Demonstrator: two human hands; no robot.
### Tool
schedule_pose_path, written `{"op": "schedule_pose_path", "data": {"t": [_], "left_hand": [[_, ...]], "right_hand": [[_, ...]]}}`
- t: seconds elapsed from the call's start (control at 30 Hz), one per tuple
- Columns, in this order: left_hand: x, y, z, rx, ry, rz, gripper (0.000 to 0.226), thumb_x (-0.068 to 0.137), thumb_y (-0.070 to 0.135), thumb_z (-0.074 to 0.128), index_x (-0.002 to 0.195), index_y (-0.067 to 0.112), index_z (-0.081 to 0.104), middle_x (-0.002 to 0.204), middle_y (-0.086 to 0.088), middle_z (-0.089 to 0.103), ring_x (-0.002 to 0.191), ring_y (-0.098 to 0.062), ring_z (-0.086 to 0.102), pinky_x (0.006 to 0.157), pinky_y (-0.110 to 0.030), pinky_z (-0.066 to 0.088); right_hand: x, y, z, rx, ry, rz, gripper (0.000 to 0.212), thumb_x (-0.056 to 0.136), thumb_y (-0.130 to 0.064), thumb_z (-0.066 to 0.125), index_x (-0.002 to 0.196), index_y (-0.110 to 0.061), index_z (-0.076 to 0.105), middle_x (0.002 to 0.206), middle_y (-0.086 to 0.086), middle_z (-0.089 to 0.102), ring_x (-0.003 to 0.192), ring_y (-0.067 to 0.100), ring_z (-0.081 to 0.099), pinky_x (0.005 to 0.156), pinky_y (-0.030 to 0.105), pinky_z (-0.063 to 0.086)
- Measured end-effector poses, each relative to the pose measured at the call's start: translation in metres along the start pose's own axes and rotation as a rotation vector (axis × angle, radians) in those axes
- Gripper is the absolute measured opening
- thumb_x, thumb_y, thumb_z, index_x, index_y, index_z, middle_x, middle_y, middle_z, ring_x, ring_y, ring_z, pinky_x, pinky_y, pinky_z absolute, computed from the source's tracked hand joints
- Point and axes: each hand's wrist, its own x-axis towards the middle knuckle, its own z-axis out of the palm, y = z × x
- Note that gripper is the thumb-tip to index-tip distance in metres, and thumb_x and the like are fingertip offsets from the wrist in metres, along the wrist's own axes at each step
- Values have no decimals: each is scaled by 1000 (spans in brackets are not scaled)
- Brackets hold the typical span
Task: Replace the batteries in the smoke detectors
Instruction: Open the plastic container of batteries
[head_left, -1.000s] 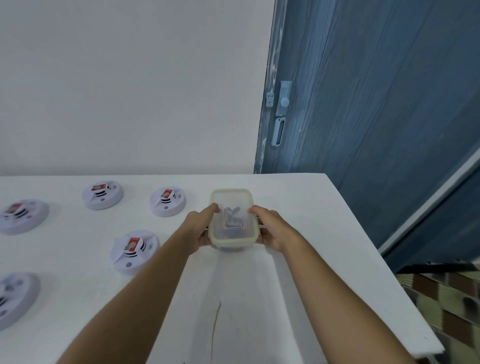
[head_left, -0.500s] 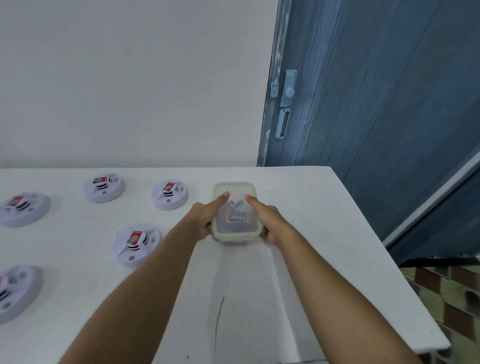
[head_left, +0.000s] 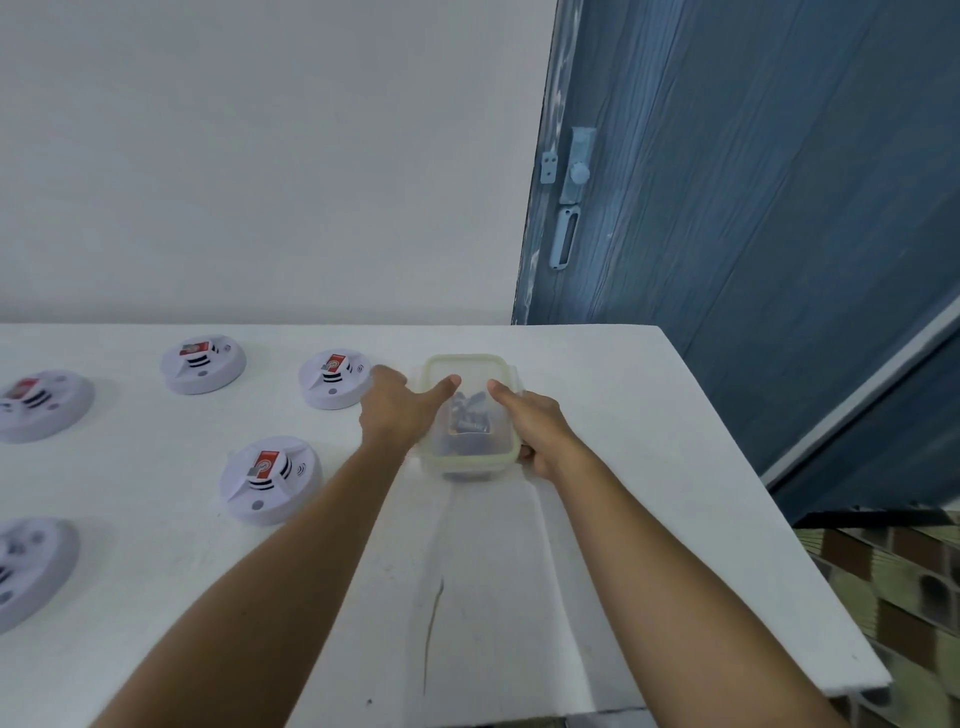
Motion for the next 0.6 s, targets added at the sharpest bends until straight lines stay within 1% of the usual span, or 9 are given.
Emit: {"op": "schedule_pose_path", "data": {"t": [0.07, 0.13, 0.2, 0.27, 0.33, 0.43, 0.47, 0.53, 0.6], "left_hand": [[-5, 0, -4, 224, 78, 187, 66, 80, 56, 68, 126, 15, 44, 121, -6, 52, 113, -29, 51, 86, -41, 43], [-13, 2, -11, 446, 71, 489, 58, 84, 52, 61, 131, 20, 48, 130, -5, 51, 120, -30, 45, 92, -42, 37], [-22, 6, -19, 562, -128, 719, 59, 79, 59, 49, 125, 22, 58, 125, -3, 56, 116, -28, 48, 91, -39, 38], [-39, 8, -26, 655, -291, 840, 64, 75, 62, 46, 122, 22, 61, 119, -1, 60, 106, -25, 53, 87, -36, 43], [-53, 9, -28, 832, -285, 916, 62, 76, 58, 59, 126, 21, 57, 120, 0, 58, 103, -23, 53, 81, -32, 44], [-71, 13, -23, 1072, -184, 949, 53, 80, 45, 64, 123, 16, 52, 116, -3, 56, 97, -24, 54, 64, -30, 36], [-76, 14, -19, 1115, -162, 948, 48, 77, 38, 68, 115, 13, 54, 107, -5, 58, 88, -25, 55, 58, -30, 33], [-85, 13, -10, 1198, -109, 903, 45, 52, 29, 82, 87, 12, 60, 75, -3, 58, 56, -21, 47, 45, -25, 23], [-89, 13, 0, 1207, -61, 921, 47, 34, 22, 86, 73, 13, 61, 58, 0, 55, 42, -16, 38, 43, -21, 17]], "right_hand": [[-1, 0, 0, -30, 21, -22, 48, 81, -54, 75, 101, -11, 69, 78, 7, 57, 65, 24, 47, 48, 24, 28], [-2, -1, -2, -81, 56, -49, 39, 81, -54, 75, 83, -17, 64, 70, 2, 54, 57, 21, 46, 47, 22, 30], [-3, -2, -3, -116, 89, -79, 41, 81, -53, 76, 73, -19, 56, 66, -1, 52, 56, 18, 46, 49, 24, 33], [-5, -3, -3, -126, 105, -88, 43, 80, -54, 76, 72, -19, 52, 68, 0, 54, 57, 18, 48, 49, 25, 34], [-8, -4, -2, -126, 102, -75, 42, 80, -55, 76, 77, -18, 57, 74, 1, 60, 59, 18, 52, 49, 25, 37], [-13, -8, -2, -104, 70, -46, 42, 82, -54, 76, 79, -18, 56, 70, 1, 58, 56, 19, 50, 46, 24, 35], [-14, -9, -3, -98, 53, -29, 41, 82, -53, 75, 80, -17, 56, 69, 2, 56, 57, 20, 49, 46, 24, 34], [-15, -10, -5, -118, 19, 15, 40, 84, -53, 74, 86, -15, 60, 69, 4, 56, 61, 22, 49, 50, 26, 35], [-18, -13, -8, -133, -16, 48, 37, 86, -50, 72, 88, -14, 63, 69, 6, 57, 60, 22, 49, 52, 27, 37]]}}
